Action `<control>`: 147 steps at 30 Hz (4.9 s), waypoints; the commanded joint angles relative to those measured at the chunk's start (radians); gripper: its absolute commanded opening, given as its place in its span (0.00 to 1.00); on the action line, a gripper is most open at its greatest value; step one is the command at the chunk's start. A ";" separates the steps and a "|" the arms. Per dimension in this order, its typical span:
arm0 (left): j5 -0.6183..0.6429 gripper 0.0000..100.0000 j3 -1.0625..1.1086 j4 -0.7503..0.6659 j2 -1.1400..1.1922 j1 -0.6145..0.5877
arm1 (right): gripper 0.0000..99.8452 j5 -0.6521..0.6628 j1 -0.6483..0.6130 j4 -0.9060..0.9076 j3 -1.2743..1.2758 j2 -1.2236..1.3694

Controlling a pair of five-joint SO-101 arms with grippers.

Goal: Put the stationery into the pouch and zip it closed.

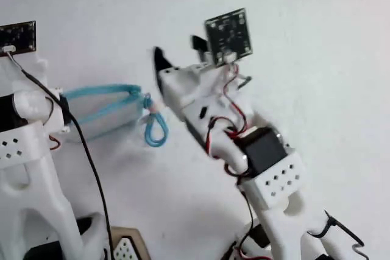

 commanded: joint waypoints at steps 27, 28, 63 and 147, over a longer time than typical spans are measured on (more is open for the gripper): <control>0.006 0.02 -0.008 -0.008 0.025 0.007 | 0.25 0.226 -0.136 -0.328 0.703 -0.002; 0.006 0.02 -0.008 -0.008 0.027 0.007 | 0.25 0.226 -0.125 -0.367 0.717 -0.002; 0.006 0.02 -0.008 -0.006 0.030 0.007 | 0.04 0.183 -0.047 -1.219 0.749 0.444; 0.157 0.23 0.012 -0.084 -0.604 -0.008 | 0.02 0.184 -0.173 -0.222 -1.109 0.783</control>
